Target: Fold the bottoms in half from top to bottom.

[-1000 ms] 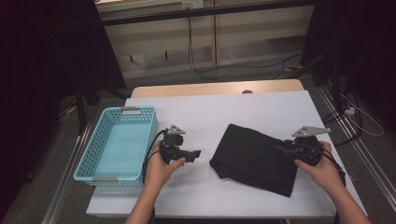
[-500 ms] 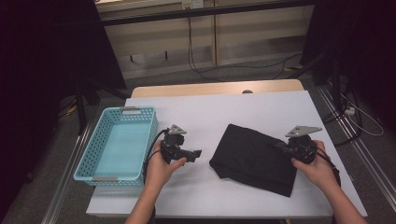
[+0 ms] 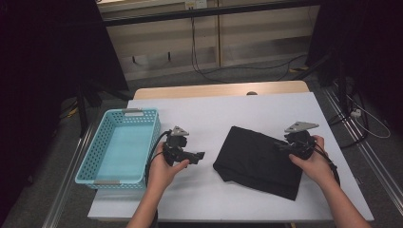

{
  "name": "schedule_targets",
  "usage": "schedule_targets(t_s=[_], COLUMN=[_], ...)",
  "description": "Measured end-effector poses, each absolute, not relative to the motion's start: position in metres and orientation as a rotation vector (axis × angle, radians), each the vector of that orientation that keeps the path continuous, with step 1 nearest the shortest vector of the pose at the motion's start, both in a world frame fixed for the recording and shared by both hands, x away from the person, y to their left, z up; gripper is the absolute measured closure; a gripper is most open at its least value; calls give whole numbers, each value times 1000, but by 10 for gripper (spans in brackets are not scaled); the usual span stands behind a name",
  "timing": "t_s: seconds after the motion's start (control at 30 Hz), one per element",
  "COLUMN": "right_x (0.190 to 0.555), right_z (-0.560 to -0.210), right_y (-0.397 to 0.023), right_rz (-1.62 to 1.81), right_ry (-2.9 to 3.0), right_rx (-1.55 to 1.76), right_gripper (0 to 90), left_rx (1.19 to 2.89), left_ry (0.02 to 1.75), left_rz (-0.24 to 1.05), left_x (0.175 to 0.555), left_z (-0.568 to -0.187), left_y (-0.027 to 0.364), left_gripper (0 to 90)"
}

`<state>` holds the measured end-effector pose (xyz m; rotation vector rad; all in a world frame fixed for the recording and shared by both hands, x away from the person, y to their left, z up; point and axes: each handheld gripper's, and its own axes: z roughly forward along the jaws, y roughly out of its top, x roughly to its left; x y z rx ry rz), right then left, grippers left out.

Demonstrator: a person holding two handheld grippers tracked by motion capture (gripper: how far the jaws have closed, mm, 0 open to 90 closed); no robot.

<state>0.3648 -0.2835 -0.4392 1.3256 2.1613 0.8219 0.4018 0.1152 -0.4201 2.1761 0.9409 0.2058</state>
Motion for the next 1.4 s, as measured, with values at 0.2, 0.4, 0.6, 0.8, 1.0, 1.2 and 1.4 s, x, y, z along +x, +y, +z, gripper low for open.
schedule_targets(t_s=[0.2, 0.4, 0.6, 0.8, 1.0, 1.2, 1.4], right_x=[364, 354, 337, 331, 333, 338, 340], right_z=[-445, -431, -412, -423, -434, -445, -439], right_y=[-289, -295, -307, -315, -324, -324, -316], right_rz=[892, 905, 914, 822, 828, 853, 834], right_ry=[2175, 2161, 2126, 2166, 2151, 2183, 2251], right_rx=[1416, 1426, 1436, 1443, 1489, 1539, 1491], right_gripper=[813, 829, 832, 805, 567, 524, 829], left_rx=[2179, 2179, 2178, 2177, 2180, 2198, 2197], left_ry=[940, 936, 929, 924, 926, 914, 910], left_rz=[204, 209, 219, 206, 199, 204, 204], left_x=[401, 401, 400, 399, 399, 398, 398], left_z=[-420, -419, -417, -417, -418, -420, -421], left_y=[114, 114, 114, 111, 110, 109, 107], left_gripper=[133, 133, 133, 131, 130, 131, 131])
